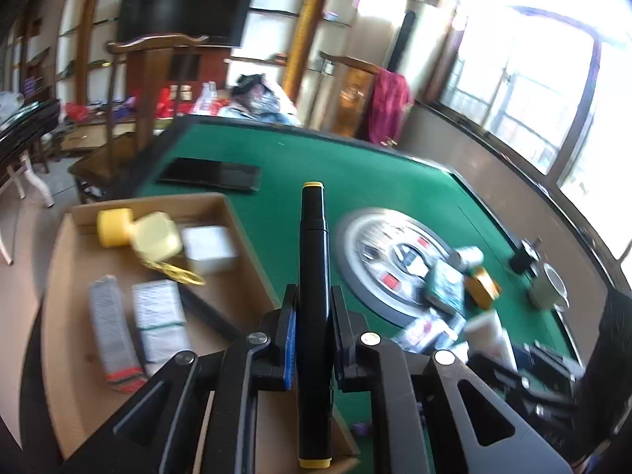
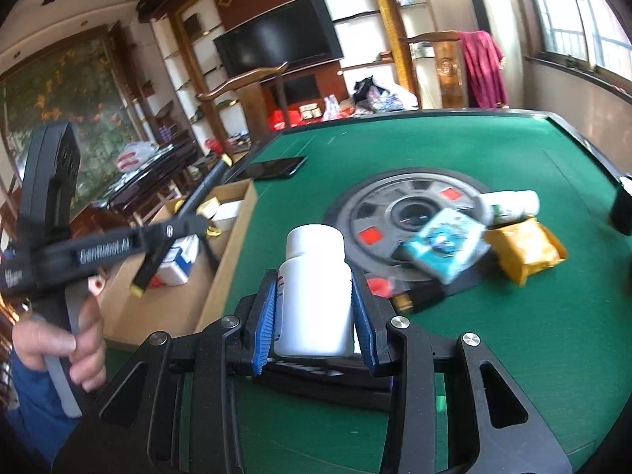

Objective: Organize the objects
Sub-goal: 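Carry the black marker and white pill bottle over the cardboard tray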

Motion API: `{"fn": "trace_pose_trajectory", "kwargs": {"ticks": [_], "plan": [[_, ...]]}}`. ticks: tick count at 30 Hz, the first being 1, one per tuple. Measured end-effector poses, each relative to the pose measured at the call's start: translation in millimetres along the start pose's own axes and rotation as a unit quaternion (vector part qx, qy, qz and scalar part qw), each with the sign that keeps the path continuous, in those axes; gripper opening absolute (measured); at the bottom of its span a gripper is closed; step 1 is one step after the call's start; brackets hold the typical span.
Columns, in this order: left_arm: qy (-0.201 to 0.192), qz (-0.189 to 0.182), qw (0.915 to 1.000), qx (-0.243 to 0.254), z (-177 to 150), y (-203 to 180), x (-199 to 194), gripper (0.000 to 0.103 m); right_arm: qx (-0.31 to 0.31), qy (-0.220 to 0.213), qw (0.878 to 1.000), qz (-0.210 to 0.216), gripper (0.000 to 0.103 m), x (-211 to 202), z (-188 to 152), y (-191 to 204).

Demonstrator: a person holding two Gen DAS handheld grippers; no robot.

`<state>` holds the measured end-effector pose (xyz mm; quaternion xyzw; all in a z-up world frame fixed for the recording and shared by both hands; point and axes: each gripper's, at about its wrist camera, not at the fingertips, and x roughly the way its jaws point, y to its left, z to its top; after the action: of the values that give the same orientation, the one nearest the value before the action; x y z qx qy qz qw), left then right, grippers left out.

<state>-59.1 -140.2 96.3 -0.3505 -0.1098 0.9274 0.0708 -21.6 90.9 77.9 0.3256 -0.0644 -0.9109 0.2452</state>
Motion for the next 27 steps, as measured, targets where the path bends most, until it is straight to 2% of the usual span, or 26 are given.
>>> {"fn": "trace_pose_trajectory", "kwargs": {"ticks": [9, 18, 24, 27], "plan": [[0.000, 0.067, 0.9956, -0.066, 11.7, 77.9, -2.7, 0.013, -0.054, 0.029, 0.997, 0.040, 0.035, 25.1, 4.3, 59.1], [0.033, 0.111, 0.9860, -0.120, 10.8, 148.9, 8.6, 0.013, -0.100, 0.077, 0.988, 0.091, 0.035, 67.0, -3.3, 122.4], [0.067, 0.118, 0.9823, -0.130, 5.6, 161.3, 24.6, 0.013, -0.116, 0.114, 0.980, 0.116, 0.035, 94.9, -12.2, 156.4], [0.069, 0.119, 0.9822, -0.128, 5.9, 161.2, 23.8, 0.013, -0.121, 0.130, 0.976, 0.124, 0.036, 108.8, -18.1, 170.2]]}}
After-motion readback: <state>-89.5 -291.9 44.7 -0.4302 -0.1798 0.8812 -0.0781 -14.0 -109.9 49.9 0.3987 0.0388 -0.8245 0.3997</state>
